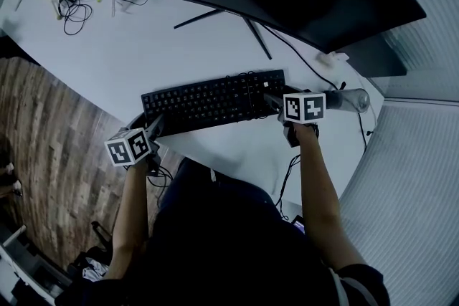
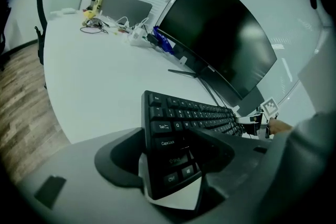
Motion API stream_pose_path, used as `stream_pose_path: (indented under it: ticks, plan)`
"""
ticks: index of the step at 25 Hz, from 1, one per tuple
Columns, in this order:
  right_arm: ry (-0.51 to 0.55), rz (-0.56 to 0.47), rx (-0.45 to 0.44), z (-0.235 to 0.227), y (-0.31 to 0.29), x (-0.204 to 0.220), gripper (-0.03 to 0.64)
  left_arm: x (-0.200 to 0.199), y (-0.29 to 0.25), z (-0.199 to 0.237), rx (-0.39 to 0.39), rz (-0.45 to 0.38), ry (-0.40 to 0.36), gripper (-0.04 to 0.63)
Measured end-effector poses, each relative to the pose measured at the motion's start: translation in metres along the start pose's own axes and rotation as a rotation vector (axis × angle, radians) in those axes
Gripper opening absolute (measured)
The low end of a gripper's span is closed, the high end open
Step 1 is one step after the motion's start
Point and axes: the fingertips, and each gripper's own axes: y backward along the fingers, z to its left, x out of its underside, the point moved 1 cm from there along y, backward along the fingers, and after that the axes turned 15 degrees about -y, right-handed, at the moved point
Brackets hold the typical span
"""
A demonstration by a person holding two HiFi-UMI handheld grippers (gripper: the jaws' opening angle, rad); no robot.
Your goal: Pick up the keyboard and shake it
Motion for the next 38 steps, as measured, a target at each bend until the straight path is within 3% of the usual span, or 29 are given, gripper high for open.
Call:
stream_pose_path:
  ticks: [5,10,17,21,24,31,38]
  plan:
    - [0.076,-0.148,0.024,0.023,0.051,-0.033,0.344,-0.030,0.012,-0.008,0.033,-0.113,-0.018,0.276]
    - [0.223,-0.293,0.120,0.053,0.118,-0.069,0.341,-0.046,0.011,-0.023,0.128,-0.210,0.045,0.276]
    - [0.371,-0.349,0.272,0.076,0.175,-0.091,0.341,-0.037,-0.008,-0.053,0.288,-0.204,0.186,0.276]
    - [0.368,-0.334,0.285,0.071,0.173,-0.091,0.339,-0.030,-0.010,-0.057,0.292,-0.183,0.219,0.276]
    - [0.261,-0.313,0.220,0.051,0.157,-0.084,0.339,-0.047,0.003,-0.054,0.205,-0.201,0.129,0.276]
    - [-0.177,-0.212,-0.068,0.004,0.087,-0.031,0.339,-0.124,0.056,-0.057,-0.059,-0.231,-0.284,0.276]
    - [-0.445,-0.113,-0.322,0.010,0.034,0.017,0.341,-0.174,0.097,-0.089,-0.202,-0.274,-0.544,0.276]
